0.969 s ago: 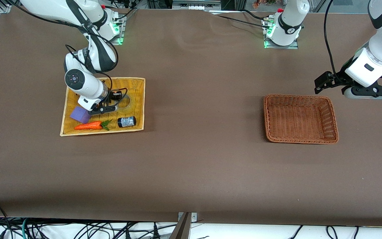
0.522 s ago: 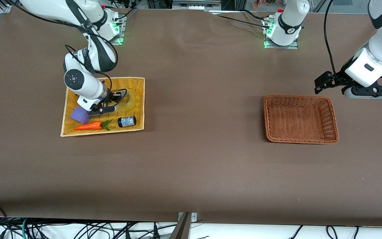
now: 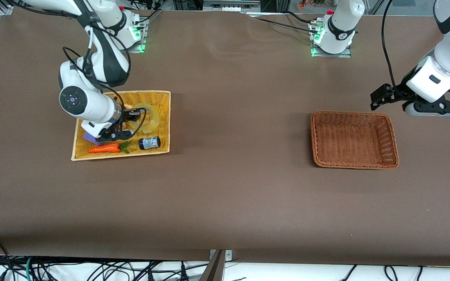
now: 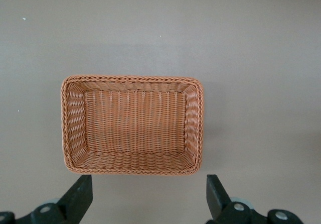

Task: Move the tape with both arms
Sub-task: 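Lift the tape roll and carry it toward the brown basket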

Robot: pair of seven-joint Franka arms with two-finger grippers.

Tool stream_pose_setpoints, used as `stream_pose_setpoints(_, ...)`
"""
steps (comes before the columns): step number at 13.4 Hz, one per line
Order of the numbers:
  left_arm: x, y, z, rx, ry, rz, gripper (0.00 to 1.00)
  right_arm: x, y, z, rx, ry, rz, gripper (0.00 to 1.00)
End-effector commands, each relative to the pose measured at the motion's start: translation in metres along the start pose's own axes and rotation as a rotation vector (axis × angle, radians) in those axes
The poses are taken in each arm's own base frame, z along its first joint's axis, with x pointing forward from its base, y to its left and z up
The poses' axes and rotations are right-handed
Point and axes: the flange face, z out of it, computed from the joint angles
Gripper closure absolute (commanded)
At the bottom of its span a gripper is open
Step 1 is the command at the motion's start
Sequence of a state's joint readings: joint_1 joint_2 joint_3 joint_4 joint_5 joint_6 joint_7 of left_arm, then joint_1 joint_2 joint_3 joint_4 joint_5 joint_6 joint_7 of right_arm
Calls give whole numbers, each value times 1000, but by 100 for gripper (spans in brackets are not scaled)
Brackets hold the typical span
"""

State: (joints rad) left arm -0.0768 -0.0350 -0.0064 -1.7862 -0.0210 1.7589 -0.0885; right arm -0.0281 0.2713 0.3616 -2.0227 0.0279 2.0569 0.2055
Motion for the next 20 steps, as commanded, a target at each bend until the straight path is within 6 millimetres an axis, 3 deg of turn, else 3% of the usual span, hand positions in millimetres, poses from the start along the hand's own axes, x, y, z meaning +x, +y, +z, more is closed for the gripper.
stream_pose_setpoints(1, 2, 1, -6, 0, -6, 12, 0, -5, -67, 4, 53, 21, 68, 100)
stream_pose_setpoints(7, 2, 1, -6, 2, -6, 12, 0, -16, -202, 61, 227, 67, 284, 100)
stream_pose_setpoints(10, 2, 1, -6, 2, -8, 12, 0, -23, -294, 76, 315, 80, 363, 100)
stream_pose_setpoints(12, 2, 1, -6, 2, -6, 11, 0, -22, -337, 96, 349, 91, 421, 100)
stream_pose_setpoints(15, 2, 1, -6, 2, -6, 9, 0, -22, -364, 131, 343, 117, 456, 100)
stream_pose_setpoints(19, 2, 8, -5, -6, -8, 24, 0, -21, -366, 146, 364, 129, 450, 100)
stream_pose_setpoints(20, 1, 9, -5, -6, -9, 28, 0, -20, -364, 146, 353, 141, 435, 80)
